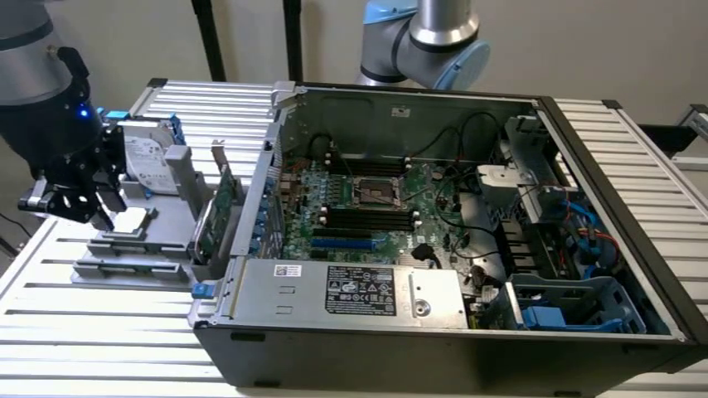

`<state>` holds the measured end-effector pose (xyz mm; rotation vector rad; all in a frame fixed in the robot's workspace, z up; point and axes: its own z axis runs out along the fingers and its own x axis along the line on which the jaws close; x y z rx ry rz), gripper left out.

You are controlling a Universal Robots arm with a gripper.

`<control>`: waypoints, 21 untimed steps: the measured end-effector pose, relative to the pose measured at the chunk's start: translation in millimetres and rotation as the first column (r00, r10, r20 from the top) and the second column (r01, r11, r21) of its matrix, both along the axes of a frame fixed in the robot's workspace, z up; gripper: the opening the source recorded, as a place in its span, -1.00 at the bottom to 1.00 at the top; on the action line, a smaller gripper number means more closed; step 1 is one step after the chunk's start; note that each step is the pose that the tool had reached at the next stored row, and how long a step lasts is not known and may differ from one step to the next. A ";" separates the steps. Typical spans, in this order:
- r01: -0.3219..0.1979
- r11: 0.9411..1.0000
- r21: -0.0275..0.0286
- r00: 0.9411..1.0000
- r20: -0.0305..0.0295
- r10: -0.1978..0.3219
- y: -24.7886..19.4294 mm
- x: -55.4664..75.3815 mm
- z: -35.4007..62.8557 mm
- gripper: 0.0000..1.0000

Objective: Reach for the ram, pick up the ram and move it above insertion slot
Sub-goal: 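Pick up the ram and move it above insertion slot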

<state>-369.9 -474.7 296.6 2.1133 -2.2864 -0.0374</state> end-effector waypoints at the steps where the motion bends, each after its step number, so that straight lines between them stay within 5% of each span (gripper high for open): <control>1: -0.002 1.000 0.000 1.000 0.000 0.002 -0.9 0.0 -1.8 -0.26; 21: -0.049 0.999 0.000 0.999 0.000 0.049 -13.9 0.0 -38.2 -0.26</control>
